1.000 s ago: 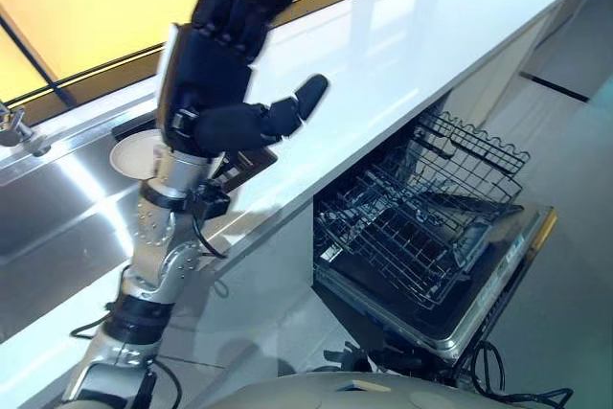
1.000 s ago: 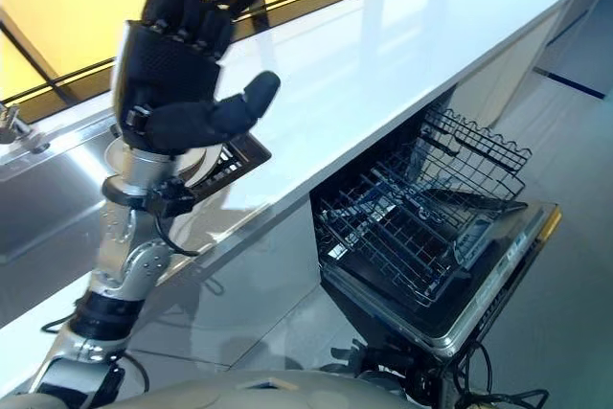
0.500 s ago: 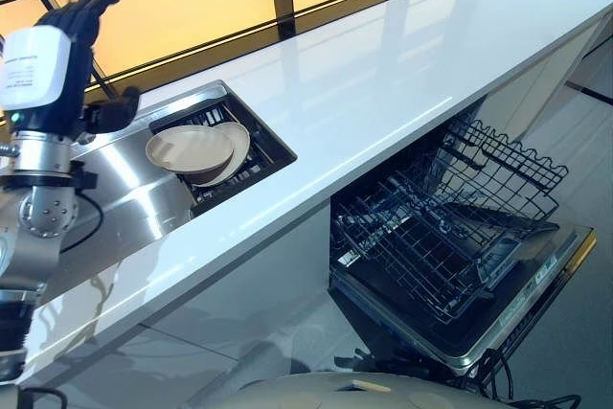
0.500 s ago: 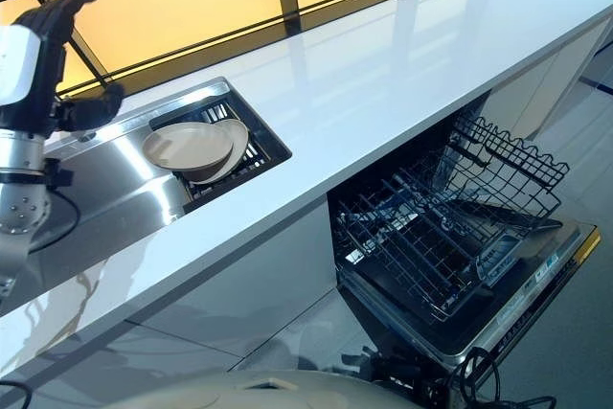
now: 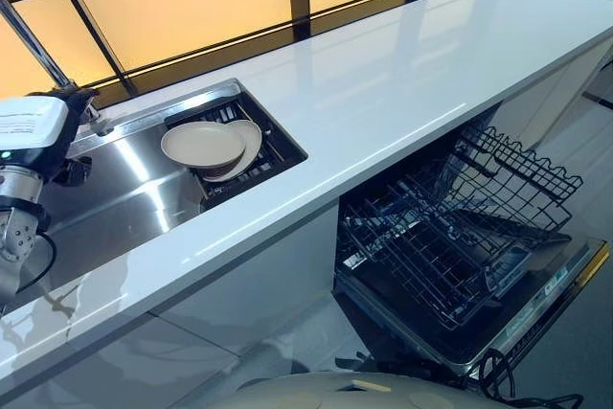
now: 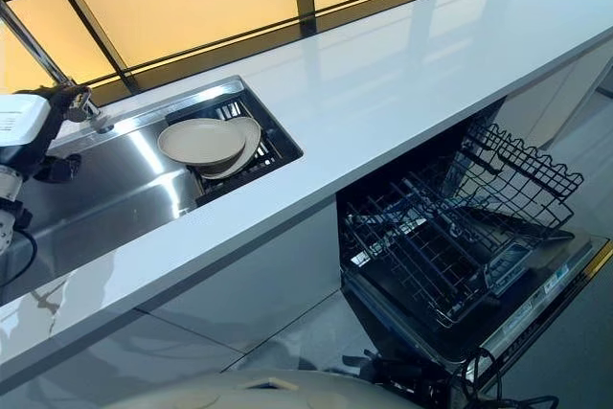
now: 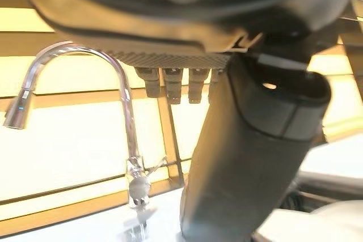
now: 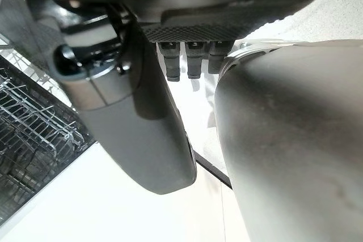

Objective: Pick up plates and place into dishwasher.

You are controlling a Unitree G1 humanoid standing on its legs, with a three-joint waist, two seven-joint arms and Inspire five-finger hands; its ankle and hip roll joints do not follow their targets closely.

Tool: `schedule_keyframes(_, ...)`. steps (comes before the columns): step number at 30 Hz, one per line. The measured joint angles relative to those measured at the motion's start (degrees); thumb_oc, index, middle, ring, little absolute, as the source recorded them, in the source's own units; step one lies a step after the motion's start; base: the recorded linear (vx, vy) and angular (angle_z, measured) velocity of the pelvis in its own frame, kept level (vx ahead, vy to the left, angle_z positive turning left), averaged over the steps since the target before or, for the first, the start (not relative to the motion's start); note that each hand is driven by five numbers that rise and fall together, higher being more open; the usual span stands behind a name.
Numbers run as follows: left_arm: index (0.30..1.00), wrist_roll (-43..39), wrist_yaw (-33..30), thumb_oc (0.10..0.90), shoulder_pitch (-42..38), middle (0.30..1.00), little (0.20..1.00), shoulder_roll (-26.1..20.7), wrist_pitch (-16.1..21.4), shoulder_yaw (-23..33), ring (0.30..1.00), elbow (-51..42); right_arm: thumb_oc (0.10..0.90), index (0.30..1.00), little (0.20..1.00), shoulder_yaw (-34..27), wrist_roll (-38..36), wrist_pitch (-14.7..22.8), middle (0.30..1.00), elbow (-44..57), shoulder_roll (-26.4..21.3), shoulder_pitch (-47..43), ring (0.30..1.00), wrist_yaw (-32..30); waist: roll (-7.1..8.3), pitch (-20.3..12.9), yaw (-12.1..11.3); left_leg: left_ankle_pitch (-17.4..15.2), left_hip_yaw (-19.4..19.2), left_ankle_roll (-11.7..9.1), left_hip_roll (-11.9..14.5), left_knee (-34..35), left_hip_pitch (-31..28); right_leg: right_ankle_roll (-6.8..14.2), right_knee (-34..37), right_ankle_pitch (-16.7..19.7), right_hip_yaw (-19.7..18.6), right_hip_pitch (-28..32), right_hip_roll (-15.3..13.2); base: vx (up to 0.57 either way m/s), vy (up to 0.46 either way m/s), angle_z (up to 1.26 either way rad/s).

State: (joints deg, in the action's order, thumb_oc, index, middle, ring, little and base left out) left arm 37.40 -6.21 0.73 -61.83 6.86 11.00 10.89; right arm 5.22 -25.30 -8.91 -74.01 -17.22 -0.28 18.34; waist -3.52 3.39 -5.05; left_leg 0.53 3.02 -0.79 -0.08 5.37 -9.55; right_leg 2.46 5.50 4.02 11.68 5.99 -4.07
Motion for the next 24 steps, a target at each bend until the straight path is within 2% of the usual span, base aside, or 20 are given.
schedule_keyframes(5,0.900,0.8,3.4,0.800,-1.2,0.900,0.900,-1.6,1.6,-2.1,0.900,0.0,0.800,0.900,0.900,0.0,0.0,-0.1,0.900,0.1,0.1,-0.2,0.900,0.0,0.20,0.0,0.6,0.1,0.3,0.1,-0.1,-0.1,0.2,0.0,-0.2,0.0,0.0,-0.2,0.0,0.01,0.020,0.00)
schedule_keyframes(12,0.900,0.8,6.7,0.800,-3.9,0.900,0.900,-3.3,3.4,-4.1,0.900,0.3,0.800,0.900,0.900,0.0,0.0,-0.9,0.900,1.1,0.2,-0.5,0.900,0.6,0.84,0.1,1.5,0.0,-1.6,0.0,0.0,0.0,-0.2,-0.1,0.0,0.1,-1.5,-0.7,0.3,0.01,0.048,-0.09)
schedule_keyframes(16,0.900,0.7,8.6,0.800,-5.9,0.900,0.900,-5.5,3.5,-5.0,0.900,0.7,0.800,0.900,0.900,-0.3,0.0,-0.9,0.900,1.7,0.3,-0.5,0.900,0.9,1.21,0.2,2.4,-0.2,-2.4,-0.1,0.1,0.0,-0.2,-0.1,-0.1,0.1,-2.1,-0.9,0.4,0.00,0.045,-0.12)
schedule_keyframes(24,0.900,0.7,12.7,0.800,-11.1,0.900,0.900,-6.4,3.8,-9.9,0.900,0.8,0.800,0.900,0.900,-0.5,-0.4,-1.3,0.900,2.7,0.6,-0.3,0.900,1.1,2.03,0.4,3.3,-0.2,-2.9,0.0,0.1,-0.1,-0.3,-0.2,-0.2,0.2,-3.1,-1.2,0.6,0.00,0.014,-0.04)
